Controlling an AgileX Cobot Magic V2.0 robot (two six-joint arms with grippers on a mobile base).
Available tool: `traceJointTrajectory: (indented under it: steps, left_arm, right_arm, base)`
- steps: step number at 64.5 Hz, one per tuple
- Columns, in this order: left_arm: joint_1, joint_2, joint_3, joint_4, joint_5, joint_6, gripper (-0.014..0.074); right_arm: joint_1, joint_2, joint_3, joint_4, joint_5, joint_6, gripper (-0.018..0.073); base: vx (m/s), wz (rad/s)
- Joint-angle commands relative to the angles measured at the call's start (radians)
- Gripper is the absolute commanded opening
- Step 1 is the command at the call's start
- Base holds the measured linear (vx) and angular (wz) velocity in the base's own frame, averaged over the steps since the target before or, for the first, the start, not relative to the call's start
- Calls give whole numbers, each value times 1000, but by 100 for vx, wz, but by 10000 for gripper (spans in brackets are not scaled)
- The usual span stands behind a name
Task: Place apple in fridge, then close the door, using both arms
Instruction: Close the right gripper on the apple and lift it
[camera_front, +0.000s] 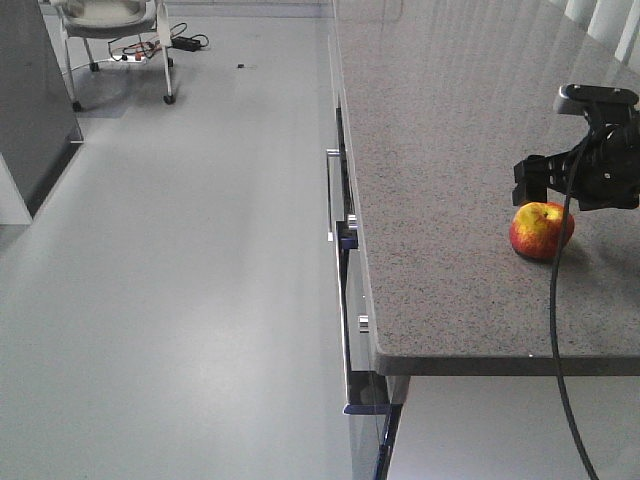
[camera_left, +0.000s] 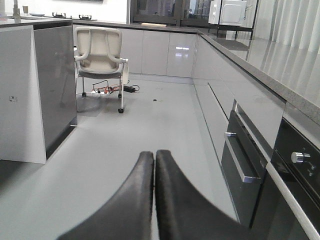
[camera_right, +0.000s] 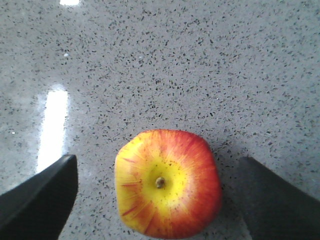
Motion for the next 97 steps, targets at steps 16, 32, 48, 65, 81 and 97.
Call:
traceJointTrajectory:
  steps: [16,32,48,65,81,97]
  left_arm:
    - [-4,-14,28,-3,-68,-9,-6]
    - [-4,-14,28,-3,-68,-9,-6]
    - [-4,-14,28,-3,-68,-9,-6]
    - [-4,-14,28,-3,-68,-9,-6]
    - [-4,-14,28,-3,-68,-9,-6]
    - [-4,-14,28,-3,-68,-9,-6]
  right_arm:
    - [-5,13,-35,8,-26,-17,595]
    - [-5,43,-35,5,-6,-23,558]
    - [-5,43,-35,5,12,-22,309]
    - [-2,-91,-35,141,5,-151,24]
    - [-2,-394,-34,429,102,-376,-9]
    - [-2,-634,-32,510,275,-380,-6]
  base:
    - [0,0]
    - [0,0]
    - [0,0]
    - [0,0]
    - [0,0]
    - [0,0]
